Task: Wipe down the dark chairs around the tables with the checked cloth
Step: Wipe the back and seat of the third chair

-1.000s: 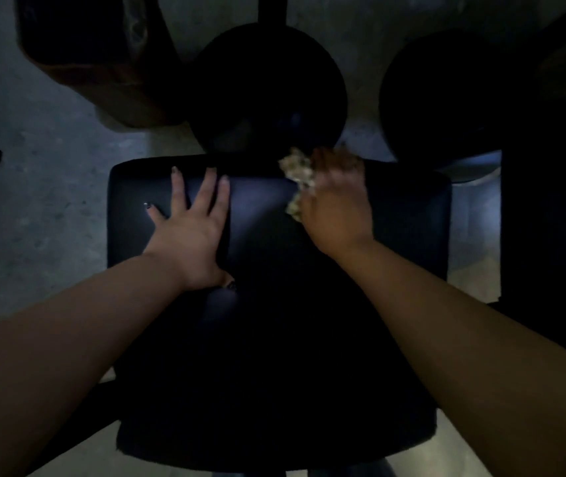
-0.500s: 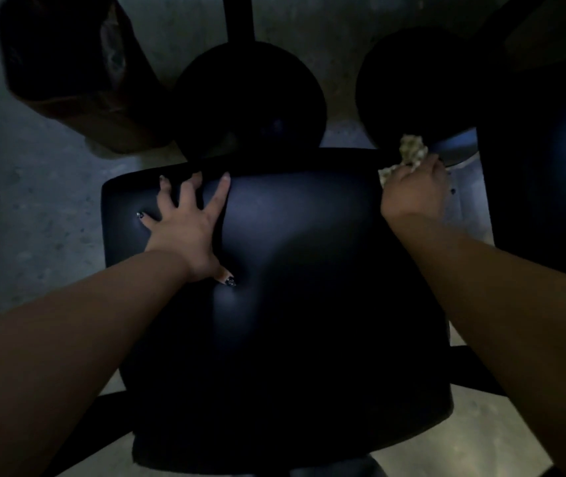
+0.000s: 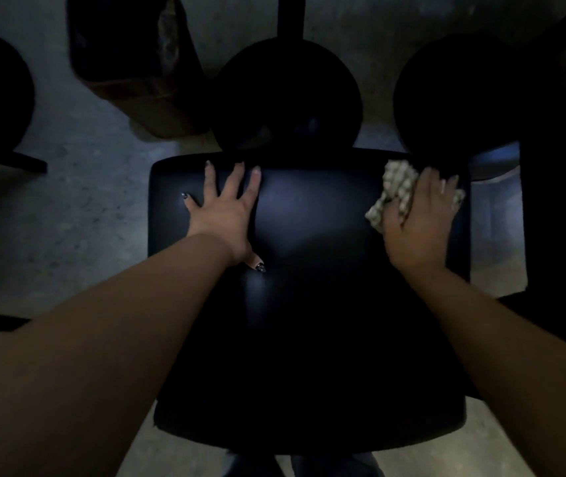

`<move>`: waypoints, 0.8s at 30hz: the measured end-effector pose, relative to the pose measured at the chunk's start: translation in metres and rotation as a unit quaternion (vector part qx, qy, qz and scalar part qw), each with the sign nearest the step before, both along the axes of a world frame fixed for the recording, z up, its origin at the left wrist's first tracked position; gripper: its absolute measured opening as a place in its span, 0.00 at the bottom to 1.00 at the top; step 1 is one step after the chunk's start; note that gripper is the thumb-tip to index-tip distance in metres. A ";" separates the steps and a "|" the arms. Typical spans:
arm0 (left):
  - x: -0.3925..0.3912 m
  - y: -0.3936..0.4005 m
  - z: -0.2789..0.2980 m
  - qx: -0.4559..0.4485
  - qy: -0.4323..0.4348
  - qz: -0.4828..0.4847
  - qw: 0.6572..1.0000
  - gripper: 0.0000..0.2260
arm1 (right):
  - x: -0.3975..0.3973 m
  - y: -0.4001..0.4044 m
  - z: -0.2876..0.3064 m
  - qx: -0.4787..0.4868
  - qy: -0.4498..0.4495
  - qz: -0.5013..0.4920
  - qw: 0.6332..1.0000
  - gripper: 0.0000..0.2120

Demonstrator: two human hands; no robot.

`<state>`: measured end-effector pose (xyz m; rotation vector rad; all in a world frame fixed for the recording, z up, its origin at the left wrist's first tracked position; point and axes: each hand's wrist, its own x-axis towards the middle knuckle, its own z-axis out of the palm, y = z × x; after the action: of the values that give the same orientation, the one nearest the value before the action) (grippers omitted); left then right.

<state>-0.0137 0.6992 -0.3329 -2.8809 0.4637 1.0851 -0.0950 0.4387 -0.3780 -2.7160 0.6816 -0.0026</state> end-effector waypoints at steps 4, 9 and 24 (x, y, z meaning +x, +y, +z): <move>0.004 0.000 0.001 0.003 0.015 -0.008 1.000 0.66 | -0.042 0.063 0.005 0.070 0.010 0.051 0.996 0.31; 0.019 0.009 0.008 0.018 0.017 -0.098 0.995 0.64 | -0.016 0.094 0.001 0.031 0.019 -0.007 0.999 0.25; 0.056 0.198 -0.008 -0.164 0.033 0.132 0.977 0.28 | 0.077 0.300 -0.011 -0.070 0.017 0.327 0.942 0.28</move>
<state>0.0427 0.8976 -0.3413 -3.2791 0.2905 1.2499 -0.0180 0.7389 -0.3890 -2.9471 -0.2492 0.1619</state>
